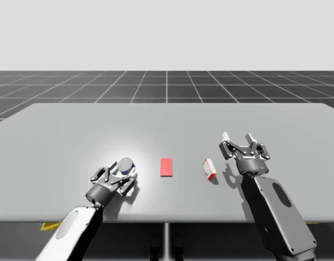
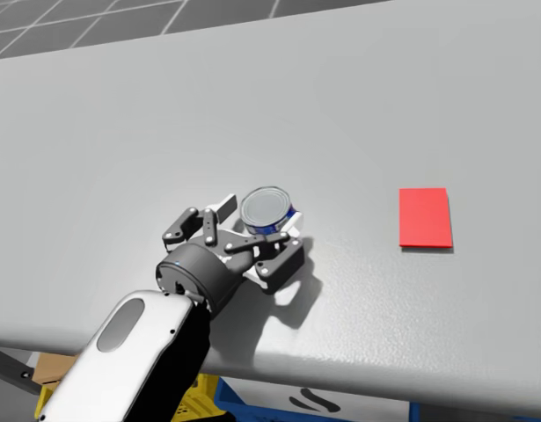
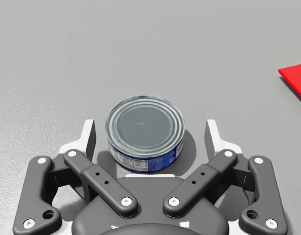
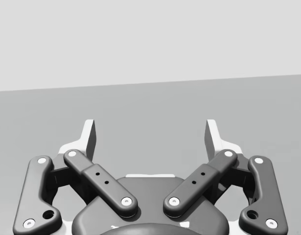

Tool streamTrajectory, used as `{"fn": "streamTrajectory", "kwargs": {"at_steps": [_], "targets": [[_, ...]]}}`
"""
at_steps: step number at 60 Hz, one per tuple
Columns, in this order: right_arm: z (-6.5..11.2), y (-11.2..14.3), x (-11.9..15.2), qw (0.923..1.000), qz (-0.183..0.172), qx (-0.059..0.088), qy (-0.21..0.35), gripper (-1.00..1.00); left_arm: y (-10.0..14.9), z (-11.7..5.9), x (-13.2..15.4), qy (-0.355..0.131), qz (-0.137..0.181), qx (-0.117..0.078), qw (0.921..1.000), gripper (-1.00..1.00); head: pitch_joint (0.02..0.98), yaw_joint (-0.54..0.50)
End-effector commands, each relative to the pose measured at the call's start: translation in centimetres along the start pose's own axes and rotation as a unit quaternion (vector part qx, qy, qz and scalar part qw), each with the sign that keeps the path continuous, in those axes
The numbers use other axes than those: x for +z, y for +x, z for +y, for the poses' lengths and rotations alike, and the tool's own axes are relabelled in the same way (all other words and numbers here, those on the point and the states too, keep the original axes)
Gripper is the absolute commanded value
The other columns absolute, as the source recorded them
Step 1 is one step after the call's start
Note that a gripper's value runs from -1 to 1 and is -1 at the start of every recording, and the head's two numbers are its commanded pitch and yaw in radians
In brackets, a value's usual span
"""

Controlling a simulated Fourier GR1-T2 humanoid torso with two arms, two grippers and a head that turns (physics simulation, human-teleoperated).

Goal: Look at the card. If it is red, pick the object on the left. If it is green, pick the object on the right.

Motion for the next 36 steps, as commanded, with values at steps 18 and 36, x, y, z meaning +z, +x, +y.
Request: {"fn": "streamTrajectory", "kwargs": {"at_steps": [18,36], "targets": [[-0.07,0.1,0.04,1.0,-0.002,0.0,-0.001,-1.0,-0.57,0.33,-2.31,0.011,0.019,0.013,0.9997,-1.0,0.871,0.3],[-0.07,0.1,0.04,1.0,-0.002,0.0,-0.001,-1.0,-1.11,0.41,-2.12,0.013,0.03,0.005,0.9994,0.99,0.832,0.31]]}}
